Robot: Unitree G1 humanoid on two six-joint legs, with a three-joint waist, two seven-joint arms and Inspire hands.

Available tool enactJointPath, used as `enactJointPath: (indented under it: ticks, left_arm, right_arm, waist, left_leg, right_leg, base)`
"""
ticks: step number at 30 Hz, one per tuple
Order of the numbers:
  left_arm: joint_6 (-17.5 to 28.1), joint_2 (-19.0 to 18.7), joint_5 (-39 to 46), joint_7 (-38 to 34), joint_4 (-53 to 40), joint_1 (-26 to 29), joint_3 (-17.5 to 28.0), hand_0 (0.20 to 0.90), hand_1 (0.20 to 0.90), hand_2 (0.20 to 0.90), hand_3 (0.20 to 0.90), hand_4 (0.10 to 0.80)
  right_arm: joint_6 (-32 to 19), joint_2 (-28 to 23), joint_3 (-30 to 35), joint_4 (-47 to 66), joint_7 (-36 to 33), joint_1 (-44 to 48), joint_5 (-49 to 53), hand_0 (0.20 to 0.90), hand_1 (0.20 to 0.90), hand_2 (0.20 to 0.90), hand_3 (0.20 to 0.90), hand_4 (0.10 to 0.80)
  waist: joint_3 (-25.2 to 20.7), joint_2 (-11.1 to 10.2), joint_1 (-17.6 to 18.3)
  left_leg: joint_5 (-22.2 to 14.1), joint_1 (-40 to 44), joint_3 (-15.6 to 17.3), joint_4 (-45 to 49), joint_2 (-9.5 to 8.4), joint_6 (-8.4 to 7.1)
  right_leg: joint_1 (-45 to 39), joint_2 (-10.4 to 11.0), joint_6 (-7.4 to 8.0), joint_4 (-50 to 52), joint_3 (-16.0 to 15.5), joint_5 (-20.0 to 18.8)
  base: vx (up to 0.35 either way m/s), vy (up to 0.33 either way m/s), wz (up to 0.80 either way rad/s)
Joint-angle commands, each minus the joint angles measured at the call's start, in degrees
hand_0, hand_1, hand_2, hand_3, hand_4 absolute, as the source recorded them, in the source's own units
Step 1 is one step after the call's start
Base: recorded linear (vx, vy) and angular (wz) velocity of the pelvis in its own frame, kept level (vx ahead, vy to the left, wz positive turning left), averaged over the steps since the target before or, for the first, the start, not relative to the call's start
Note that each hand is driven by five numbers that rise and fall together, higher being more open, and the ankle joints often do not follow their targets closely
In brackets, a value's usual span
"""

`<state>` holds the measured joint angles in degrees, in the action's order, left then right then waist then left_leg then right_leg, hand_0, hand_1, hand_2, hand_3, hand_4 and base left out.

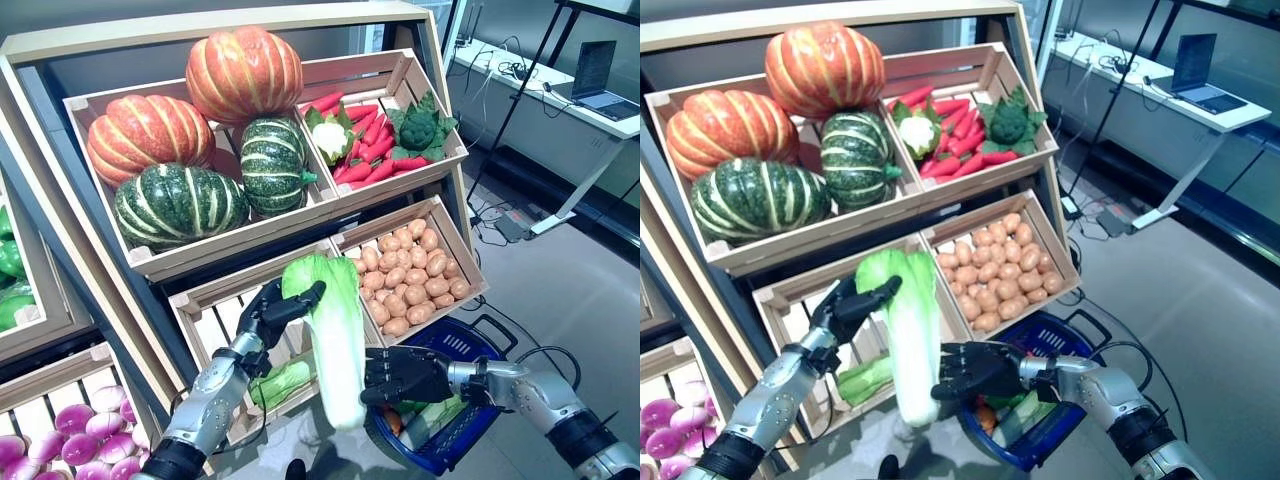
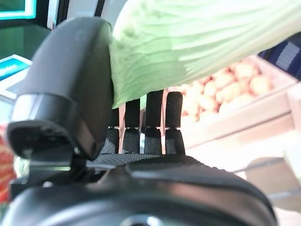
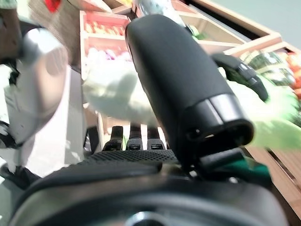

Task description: Put vegetables into the basket

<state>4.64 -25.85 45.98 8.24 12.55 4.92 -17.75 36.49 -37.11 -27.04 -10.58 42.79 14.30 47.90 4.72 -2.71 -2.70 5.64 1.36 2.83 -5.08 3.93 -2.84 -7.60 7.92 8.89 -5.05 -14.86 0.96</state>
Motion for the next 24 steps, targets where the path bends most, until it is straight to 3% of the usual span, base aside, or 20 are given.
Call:
enactJointPath:
  ticks: [1, 11, 18, 20, 21, 24]
  left_arm:
    - [5.24, 2.88, 5.13, 3.27, -2.06, 9.3, -1.54, 0.3, 0.3, 0.3, 0.3, 0.4]
    - [6.4, 3.93, 4.9, 0.45, -2.7, 8.61, -1.47, 0.3, 0.3, 0.3, 0.3, 0.4]
    - [6.57, 4.0, 4.81, -0.62, -2.96, 8.59, -1.39, 0.3, 0.3, 0.3, 0.3, 0.4]
    - [6.55, 4.32, 4.56, -1.01, -2.88, 8.62, -1.2, 0.3, 0.3, 0.3, 0.3, 0.4]
    - [6.3, 4.25, 4.63, -1.11, -3.07, 8.66, -1.03, 0.3, 0.3, 0.3, 0.3, 0.4]
    - [6.03, 4.45, 4.37, -1.07, -2.99, 8.62, -0.94, 0.3, 0.3, 0.3, 0.3, 0.4]
  right_arm:
    - [0.06, 4.47, -2.64, 4.9, 6.19, 5.53, 8.41, 0.9, 0.9, 0.9, 0.9, 0.8]
    - [-3.12, 7.28, -3.57, 4.62, -8.12, 4.5, 8.73, 0.9, 0.9, 0.9, 0.9, 0.8]
    - [-4.21, 7.69, -3.07, 5.07, -10.76, 4.29, 7.52, 0.9, 0.9, 0.9, 0.9, 0.8]
    - [-4.5, 7.6, -3.32, 5.65, -11.76, 4.55, 7.65, 0.368, 0.368, 0.368, 0.368, 0.445]
    - [-4.83, 7.57, -3.21, 5.62, -11.85, 4.59, 7.32, 0.3, 0.3, 0.3, 0.3, 0.4]
    - [-5.4, 7.59, -3.08, 5.9, -12.43, 4.52, 7.62, 0.3, 0.3, 0.3, 0.3, 0.4]
  waist:
    - [-3.43, -1.2, -1.21]
    - [-3.81, -0.95, -0.89]
    - [-3.69, -0.91, -0.71]
    - [-3.68, -0.87, -0.69]
    - [-3.71, -0.88, -0.7]
    - [-3.82, -0.86, -0.71]
  left_leg:
    - [-5.38, 2.71, 1.17, 0.08, -0.48, -0.22]
    - [-5.27, 2.73, 1.14, 0.08, -0.37, -0.21]
    - [-5.33, 2.86, 1.02, 0.08, -0.46, -0.07]
    - [-5.33, 2.93, 0.93, 0.08, -0.44, -0.12]
    - [-5.32, 2.94, 0.91, 0.08, -0.43, -0.13]
    - [-5.34, 3.02, 0.94, 0.08, -0.4, -0.14]
  right_leg:
    - [2.1, 3.49, 0.43, 1.01, 0.51, -4.23]
    - [2.18, 3.57, 0.43, 0.93, 1.06, -4.33]
    - [2.17, 3.5, 0.38, 0.95, 1.39, -4.28]
    - [2.04, 3.55, 0.34, 0.87, 1.42, -4.3]
    - [1.97, 3.57, 0.35, 0.78, 1.41, -4.32]
    - [1.86, 3.59, 0.37, 0.74, 1.44, -4.35]
  base:
    - [0.0, 0.0, 0.0]
    - [0.0, 0.0, 0.0]
    - [0.0, 0.0, 0.0]
    - [0.0, 0.0, 0.0]
    - [0.0, 0.0, 0.0]
    - [0.0, 0.0, 0.0]
